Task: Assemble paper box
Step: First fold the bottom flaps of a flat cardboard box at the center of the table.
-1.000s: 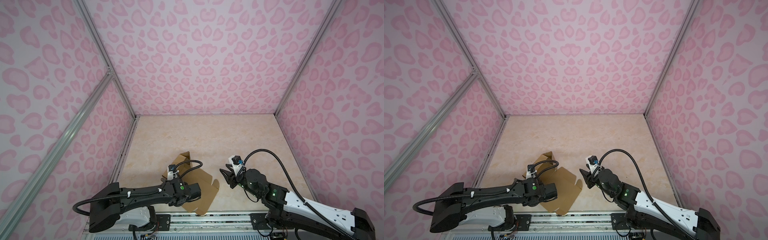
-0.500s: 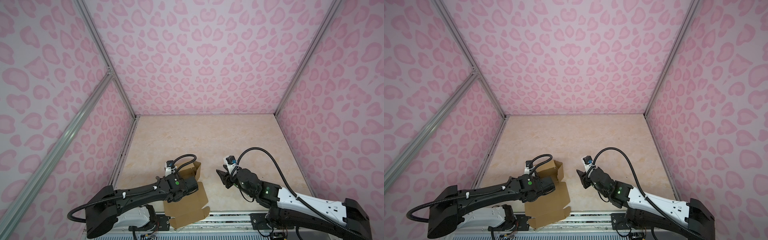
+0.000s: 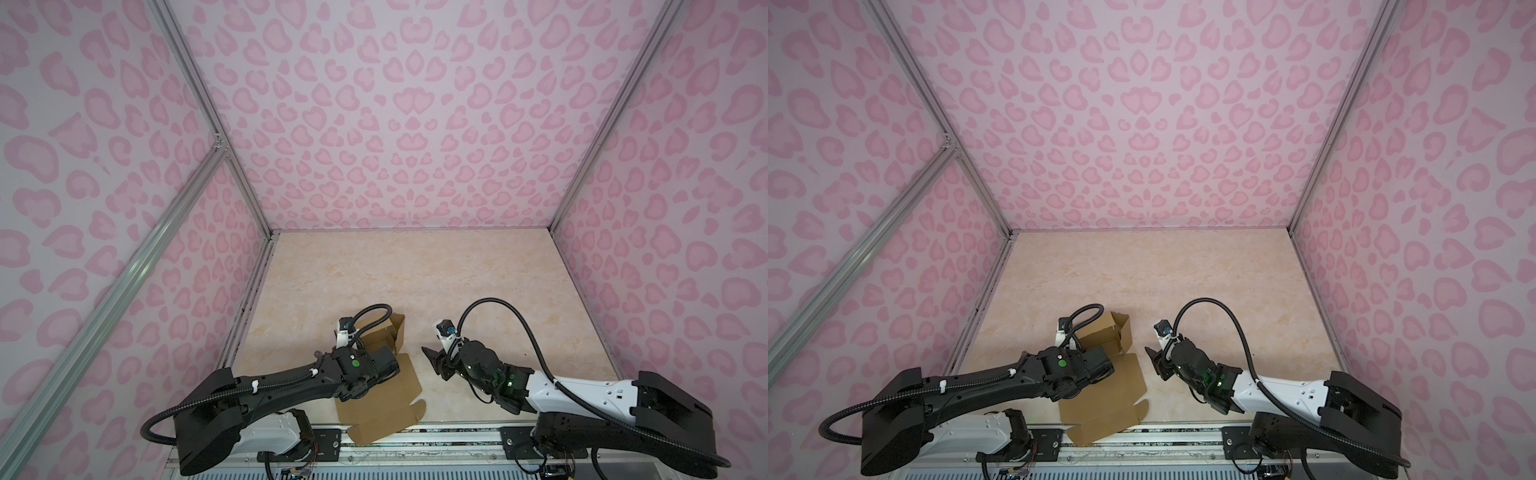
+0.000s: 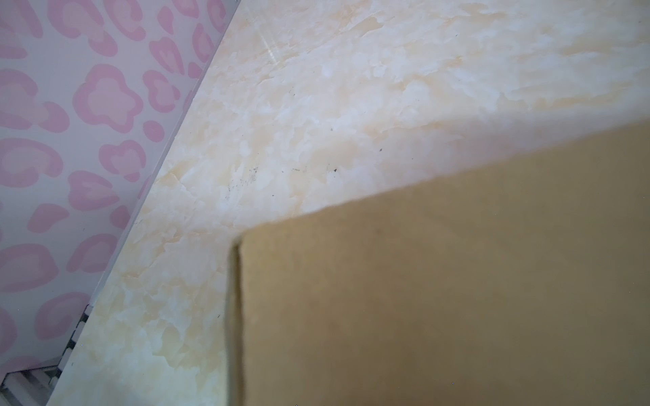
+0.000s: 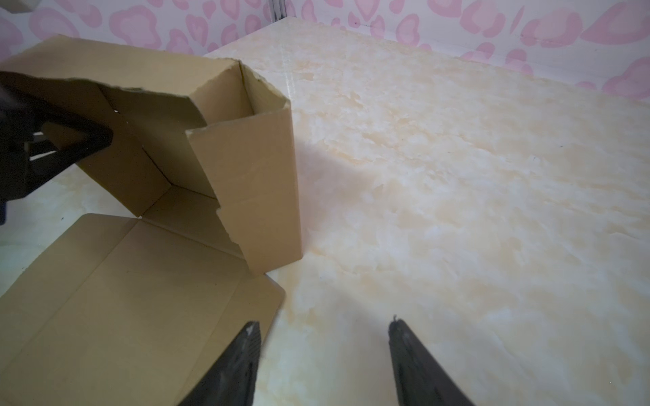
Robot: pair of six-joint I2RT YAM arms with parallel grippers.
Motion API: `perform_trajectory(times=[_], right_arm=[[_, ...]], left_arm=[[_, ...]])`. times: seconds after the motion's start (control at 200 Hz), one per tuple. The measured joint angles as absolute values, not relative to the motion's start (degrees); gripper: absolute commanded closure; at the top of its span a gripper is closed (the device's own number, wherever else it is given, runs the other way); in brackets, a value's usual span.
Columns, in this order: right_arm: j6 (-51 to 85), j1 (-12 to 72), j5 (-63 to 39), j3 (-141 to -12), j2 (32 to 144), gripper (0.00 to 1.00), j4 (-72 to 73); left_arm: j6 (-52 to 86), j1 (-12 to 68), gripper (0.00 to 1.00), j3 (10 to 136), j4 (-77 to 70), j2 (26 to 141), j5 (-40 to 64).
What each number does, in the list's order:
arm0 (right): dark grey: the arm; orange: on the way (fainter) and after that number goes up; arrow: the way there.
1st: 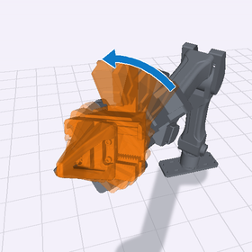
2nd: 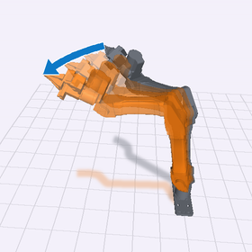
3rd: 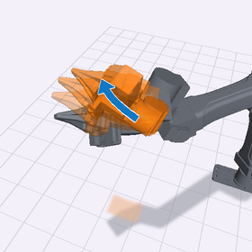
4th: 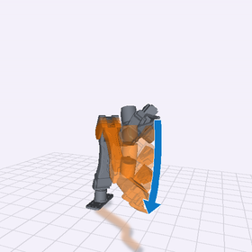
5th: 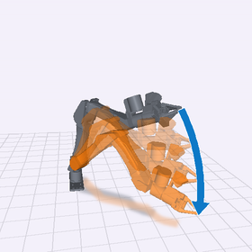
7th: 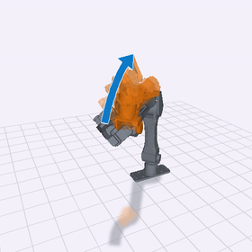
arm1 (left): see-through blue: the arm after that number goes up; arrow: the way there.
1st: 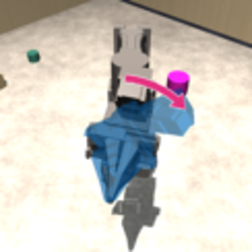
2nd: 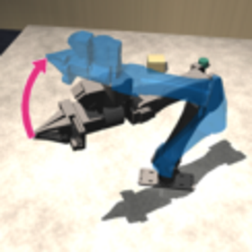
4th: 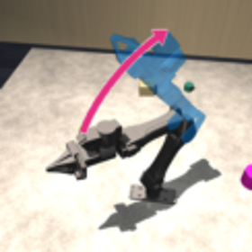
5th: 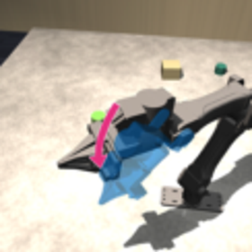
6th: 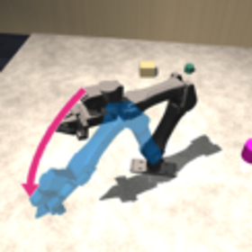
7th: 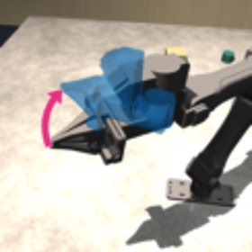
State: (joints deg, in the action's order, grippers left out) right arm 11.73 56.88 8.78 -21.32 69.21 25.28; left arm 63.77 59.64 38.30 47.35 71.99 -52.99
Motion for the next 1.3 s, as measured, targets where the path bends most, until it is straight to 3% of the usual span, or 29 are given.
perform_trajectory(times=[0.3,0.41,0.45,0.84,1.3], right_arm=[[12.43,46.57,-5.74,-21.54,83.64,0.40,47.97],[16.67,41.23,-7.18,-23.24,88.47,0.42,52.58],[17.45,40.38,-6.57,-24.58,89.82,0.41,52.45],[15.77,45.58,1.61,-32.82,99.09,0.37,47.29],[13.91,50.06,-4.10,-29.23,99.57,0.38,53.25]], left_arm=[[60.75,59.24,0.88,37.04,42.59,70.76,-54.00],[59.64,58.96,0.89,35.97,41.19,68.99,-54.02],[59.16,58.92,0.94,35.62,40.64,68.47,-54.02],[58.00,58.57,0.96,35.27,38.61,68.84,-54.00],[57.19,58.57,0.96,35.16,37.65,68.62,-53.89]])
